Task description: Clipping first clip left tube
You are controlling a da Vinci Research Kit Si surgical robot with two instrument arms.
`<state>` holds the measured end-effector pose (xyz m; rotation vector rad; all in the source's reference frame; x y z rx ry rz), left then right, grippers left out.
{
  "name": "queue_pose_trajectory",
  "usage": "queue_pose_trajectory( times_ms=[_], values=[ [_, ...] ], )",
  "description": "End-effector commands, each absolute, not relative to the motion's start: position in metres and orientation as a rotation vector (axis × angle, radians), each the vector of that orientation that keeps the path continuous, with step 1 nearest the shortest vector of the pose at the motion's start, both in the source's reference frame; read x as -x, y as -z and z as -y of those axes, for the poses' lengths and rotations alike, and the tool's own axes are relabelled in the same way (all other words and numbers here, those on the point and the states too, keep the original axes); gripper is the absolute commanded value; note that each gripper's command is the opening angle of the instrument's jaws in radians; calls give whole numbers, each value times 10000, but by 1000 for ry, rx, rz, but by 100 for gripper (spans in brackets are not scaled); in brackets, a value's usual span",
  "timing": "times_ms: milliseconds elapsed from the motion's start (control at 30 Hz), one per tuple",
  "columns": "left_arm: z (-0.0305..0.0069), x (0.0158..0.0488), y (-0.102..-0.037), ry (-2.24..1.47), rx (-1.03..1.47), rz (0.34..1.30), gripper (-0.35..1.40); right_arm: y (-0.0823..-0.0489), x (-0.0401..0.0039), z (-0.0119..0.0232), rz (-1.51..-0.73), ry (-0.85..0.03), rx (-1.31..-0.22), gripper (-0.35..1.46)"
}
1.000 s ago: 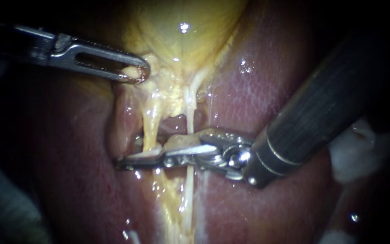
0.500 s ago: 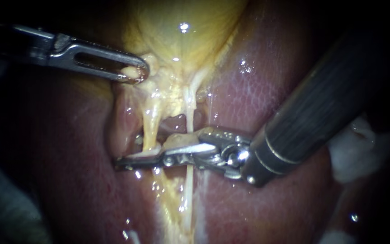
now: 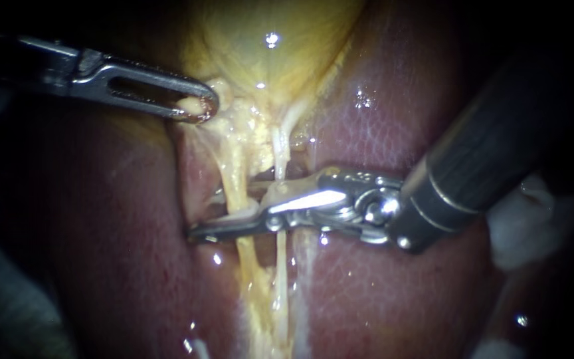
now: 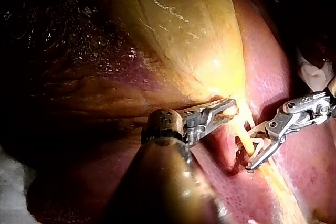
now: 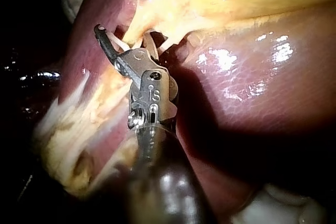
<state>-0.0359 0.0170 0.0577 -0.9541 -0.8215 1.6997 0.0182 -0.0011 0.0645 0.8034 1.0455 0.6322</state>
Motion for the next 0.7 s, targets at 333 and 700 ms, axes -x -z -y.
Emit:
queue_pose_trajectory(
  times_ms=[333,700],
  values=[
    [-170,359,-576,-1700,954,822,-35,-646,-161,13,-1029,-611,-803,49],
    [-170,358,-576,-1700,954,823,-35,-644,-147,17,-1014,-612,-810,49]
  ],
)
